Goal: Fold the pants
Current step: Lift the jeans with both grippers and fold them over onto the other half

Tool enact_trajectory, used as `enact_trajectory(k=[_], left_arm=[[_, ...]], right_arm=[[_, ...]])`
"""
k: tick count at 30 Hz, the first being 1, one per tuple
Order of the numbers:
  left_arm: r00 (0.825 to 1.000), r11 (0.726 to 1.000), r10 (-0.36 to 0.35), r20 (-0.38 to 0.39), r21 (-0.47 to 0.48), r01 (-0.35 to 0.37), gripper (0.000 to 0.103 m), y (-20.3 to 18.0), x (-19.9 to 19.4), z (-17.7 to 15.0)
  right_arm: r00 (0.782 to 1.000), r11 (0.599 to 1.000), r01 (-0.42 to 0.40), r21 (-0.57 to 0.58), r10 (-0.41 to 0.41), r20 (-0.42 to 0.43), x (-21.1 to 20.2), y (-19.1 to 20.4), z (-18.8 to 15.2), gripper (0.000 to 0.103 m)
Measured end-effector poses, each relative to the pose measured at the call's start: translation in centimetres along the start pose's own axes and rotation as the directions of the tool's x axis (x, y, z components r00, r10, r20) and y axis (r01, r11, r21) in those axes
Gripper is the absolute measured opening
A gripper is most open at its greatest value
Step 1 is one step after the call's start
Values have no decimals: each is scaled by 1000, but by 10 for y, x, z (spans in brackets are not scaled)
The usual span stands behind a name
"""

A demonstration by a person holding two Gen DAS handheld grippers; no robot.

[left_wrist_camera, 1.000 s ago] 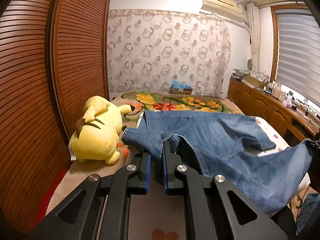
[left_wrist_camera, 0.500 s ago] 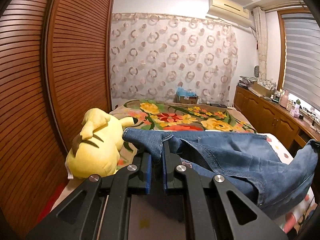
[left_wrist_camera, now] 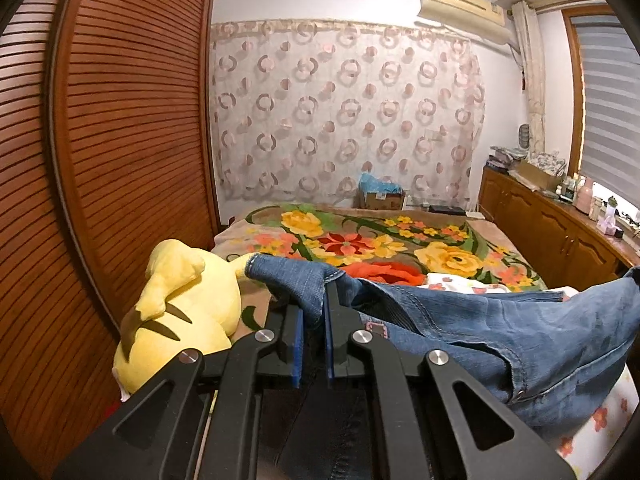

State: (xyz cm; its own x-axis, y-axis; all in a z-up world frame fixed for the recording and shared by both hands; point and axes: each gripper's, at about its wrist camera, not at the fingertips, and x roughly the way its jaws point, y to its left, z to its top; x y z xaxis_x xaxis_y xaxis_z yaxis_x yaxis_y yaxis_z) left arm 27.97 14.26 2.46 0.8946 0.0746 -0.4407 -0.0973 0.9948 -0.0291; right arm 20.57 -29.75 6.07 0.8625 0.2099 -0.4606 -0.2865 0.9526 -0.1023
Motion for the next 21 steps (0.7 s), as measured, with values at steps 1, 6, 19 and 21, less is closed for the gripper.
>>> enact_trajectory(k=[1,6,19,21], left_arm=[[1000,1000,2,-9,3,-2,9,-1,6,-1],[998,1000,0,-61,8,0,9,-6,35,-11],[992,999,-4,-126,-44,-1,9,0,57,-50],[993,998,-8,-122,-62,0,9,2,58,-55]], right_arm=[[1000,1000,-1,0,1,-9,8,1,-1,3],[997,1000,-21,13,22,-80,52,1,-2,3],[974,997,-63,53,73,-213,64,-2,-29,44],[970,996,-60,67,74,-233,65,-9,-24,45]])
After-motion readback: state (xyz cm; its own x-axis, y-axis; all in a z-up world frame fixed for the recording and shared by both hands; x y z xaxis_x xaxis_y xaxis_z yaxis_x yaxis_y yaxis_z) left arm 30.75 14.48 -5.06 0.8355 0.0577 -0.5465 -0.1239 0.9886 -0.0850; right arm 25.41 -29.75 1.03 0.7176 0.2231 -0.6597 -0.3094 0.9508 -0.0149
